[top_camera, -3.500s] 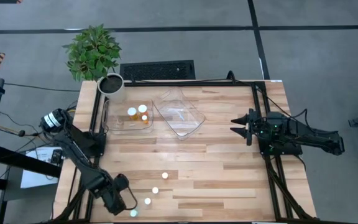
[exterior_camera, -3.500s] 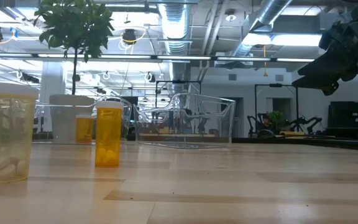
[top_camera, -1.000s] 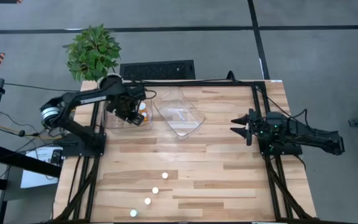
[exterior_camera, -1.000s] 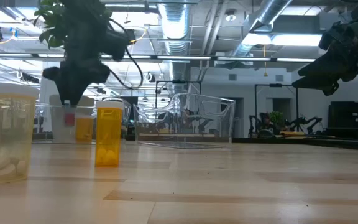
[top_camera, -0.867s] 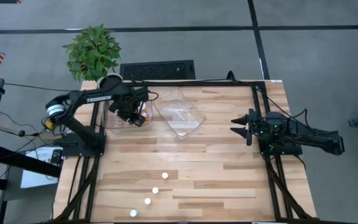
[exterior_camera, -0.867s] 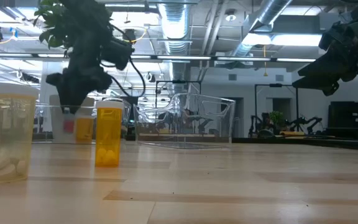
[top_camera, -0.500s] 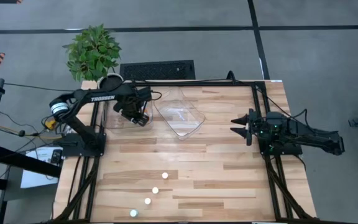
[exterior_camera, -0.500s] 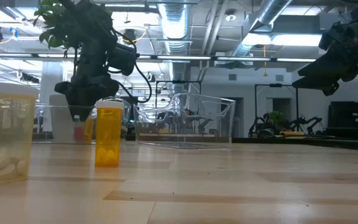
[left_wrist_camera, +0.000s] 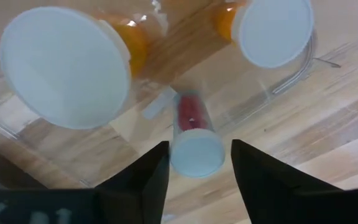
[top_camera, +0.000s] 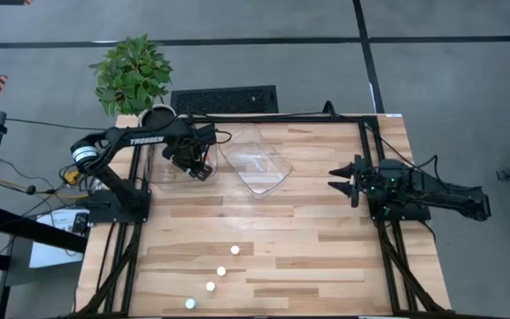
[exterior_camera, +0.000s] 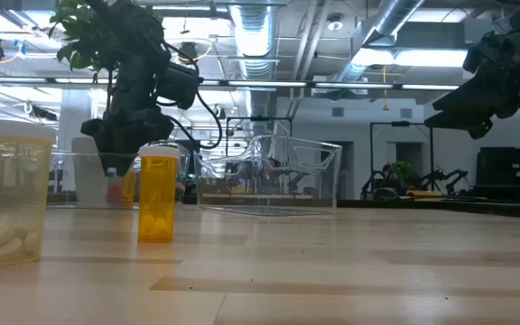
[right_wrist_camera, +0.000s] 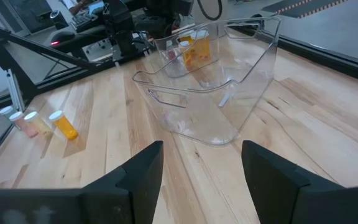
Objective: Pick and place medicine bottles into bin by pill shape (circle, oval)
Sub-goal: Put the small blue capsule bottle into the left transparent bin, then put the small orange tablet bottle into the right transparent bin
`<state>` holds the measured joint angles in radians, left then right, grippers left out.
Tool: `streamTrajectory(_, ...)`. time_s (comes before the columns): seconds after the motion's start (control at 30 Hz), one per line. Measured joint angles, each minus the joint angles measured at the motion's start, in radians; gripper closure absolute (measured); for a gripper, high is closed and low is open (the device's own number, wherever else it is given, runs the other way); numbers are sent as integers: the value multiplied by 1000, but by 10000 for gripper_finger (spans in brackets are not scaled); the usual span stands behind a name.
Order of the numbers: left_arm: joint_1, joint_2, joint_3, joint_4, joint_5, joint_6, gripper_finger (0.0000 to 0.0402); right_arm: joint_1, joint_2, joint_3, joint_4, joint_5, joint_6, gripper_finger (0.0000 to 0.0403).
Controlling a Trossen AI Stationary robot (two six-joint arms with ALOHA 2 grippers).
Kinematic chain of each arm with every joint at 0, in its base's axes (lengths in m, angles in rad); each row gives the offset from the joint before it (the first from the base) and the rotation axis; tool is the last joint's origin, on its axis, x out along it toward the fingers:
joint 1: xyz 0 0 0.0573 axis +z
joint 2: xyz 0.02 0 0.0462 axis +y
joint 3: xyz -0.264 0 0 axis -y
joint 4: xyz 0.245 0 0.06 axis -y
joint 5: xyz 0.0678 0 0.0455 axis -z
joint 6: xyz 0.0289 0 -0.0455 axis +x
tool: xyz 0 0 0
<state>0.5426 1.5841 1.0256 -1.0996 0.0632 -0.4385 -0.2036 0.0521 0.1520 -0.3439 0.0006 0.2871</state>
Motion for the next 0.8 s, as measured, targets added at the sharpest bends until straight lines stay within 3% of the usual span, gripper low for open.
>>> streamTrajectory(0.33, 0, 0, 0, -13, -23, 9, 192, 0, 0, 0, 0, 0, 0, 178)
streamTrajectory(0.8, 0, -140, 0, -17, -30, -12, 189, 0, 0, 0, 0, 0, 0, 178)
